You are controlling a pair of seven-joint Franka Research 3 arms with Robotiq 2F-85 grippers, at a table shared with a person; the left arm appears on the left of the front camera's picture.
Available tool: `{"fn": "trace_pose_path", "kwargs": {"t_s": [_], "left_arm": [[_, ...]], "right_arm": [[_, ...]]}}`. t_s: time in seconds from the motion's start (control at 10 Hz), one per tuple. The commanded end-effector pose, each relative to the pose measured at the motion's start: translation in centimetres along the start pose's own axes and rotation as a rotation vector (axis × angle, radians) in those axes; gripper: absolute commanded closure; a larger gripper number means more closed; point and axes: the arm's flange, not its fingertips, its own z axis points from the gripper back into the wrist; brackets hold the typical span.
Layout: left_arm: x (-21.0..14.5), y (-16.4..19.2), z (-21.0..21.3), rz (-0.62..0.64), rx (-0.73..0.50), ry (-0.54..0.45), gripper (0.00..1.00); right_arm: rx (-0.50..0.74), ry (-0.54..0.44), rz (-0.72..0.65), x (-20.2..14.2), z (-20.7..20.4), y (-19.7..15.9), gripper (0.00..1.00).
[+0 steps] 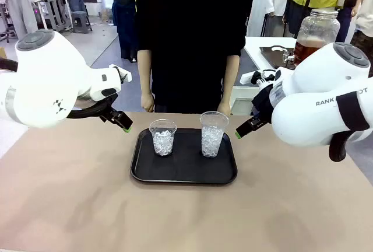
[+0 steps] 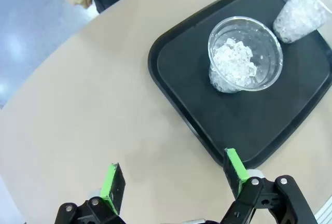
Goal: Pour the drink into the iced cup.
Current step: Pick up the iced cup indicated by the human and present it to them.
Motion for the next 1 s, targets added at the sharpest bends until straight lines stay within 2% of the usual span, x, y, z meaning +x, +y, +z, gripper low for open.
{"fn": "trace_pose_path", "kwargs": {"t_s": [0.0,0.9], "left_arm": [[0.04,0.06,0.1,0.0,0.001,-0.002,0.0],[0.04,0.06,0.1,0.0,0.001,-0.002,0.0]], "right_arm": [[0.0,-0.004,-0.002,0.02,0.16,-0.09,0.0],[0.0,-0.004,-0.002,0.02,0.16,-0.09,0.0]]}}
